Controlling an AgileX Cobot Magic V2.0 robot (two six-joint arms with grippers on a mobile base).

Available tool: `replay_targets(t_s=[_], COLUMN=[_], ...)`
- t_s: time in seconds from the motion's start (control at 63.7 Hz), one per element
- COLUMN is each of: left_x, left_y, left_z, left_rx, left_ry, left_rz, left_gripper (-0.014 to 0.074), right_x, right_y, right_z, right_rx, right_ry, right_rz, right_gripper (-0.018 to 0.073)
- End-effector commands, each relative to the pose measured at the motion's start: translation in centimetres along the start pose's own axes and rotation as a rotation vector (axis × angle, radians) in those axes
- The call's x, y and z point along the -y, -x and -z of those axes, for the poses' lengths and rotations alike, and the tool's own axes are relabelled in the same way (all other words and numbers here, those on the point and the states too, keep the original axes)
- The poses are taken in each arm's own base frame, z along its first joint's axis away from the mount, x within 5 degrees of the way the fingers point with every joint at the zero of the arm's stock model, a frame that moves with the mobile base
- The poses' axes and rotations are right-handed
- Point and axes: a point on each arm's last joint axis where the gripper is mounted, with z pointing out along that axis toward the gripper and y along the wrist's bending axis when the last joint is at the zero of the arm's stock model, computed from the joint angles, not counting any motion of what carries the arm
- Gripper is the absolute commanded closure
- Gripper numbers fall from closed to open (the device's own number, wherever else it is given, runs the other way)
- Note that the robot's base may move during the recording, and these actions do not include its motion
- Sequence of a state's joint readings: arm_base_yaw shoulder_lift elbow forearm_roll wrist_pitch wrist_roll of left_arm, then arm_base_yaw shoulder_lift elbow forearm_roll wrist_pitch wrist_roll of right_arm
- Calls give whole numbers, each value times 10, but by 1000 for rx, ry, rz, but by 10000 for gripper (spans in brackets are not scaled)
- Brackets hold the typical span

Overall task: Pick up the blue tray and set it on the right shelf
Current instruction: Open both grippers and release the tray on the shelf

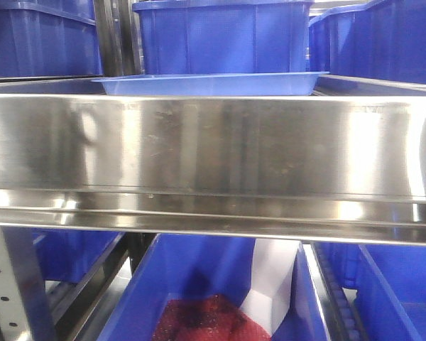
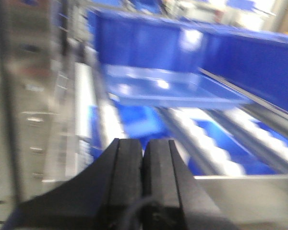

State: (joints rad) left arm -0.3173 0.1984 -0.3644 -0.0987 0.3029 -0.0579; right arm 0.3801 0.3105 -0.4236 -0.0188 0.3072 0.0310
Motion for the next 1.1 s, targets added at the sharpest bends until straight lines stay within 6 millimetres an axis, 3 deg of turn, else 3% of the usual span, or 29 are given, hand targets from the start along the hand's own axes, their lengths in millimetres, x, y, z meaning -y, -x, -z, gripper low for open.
replay_targets(t_s=[0.0, 0.361, 0.549, 1.083], left_x=[-5, -35, -35, -35], left_y=[2, -96, -106, -106], left_z=[5, 1, 0, 0], left_rx=[131, 180, 49, 49], left_ry=[72, 315, 319, 319], left_rz=[-33, -26, -5, -5], left_gripper=[645, 645, 645, 645], right_x=[0, 0, 0, 0], right_y=[17, 16, 16, 16], right_z=[2, 2, 2, 2], right_rx=[112, 111, 110, 112], right_ry=[0, 0, 0, -4], right_rz=[23, 23, 23, 33], right_gripper=[504, 504, 504, 504])
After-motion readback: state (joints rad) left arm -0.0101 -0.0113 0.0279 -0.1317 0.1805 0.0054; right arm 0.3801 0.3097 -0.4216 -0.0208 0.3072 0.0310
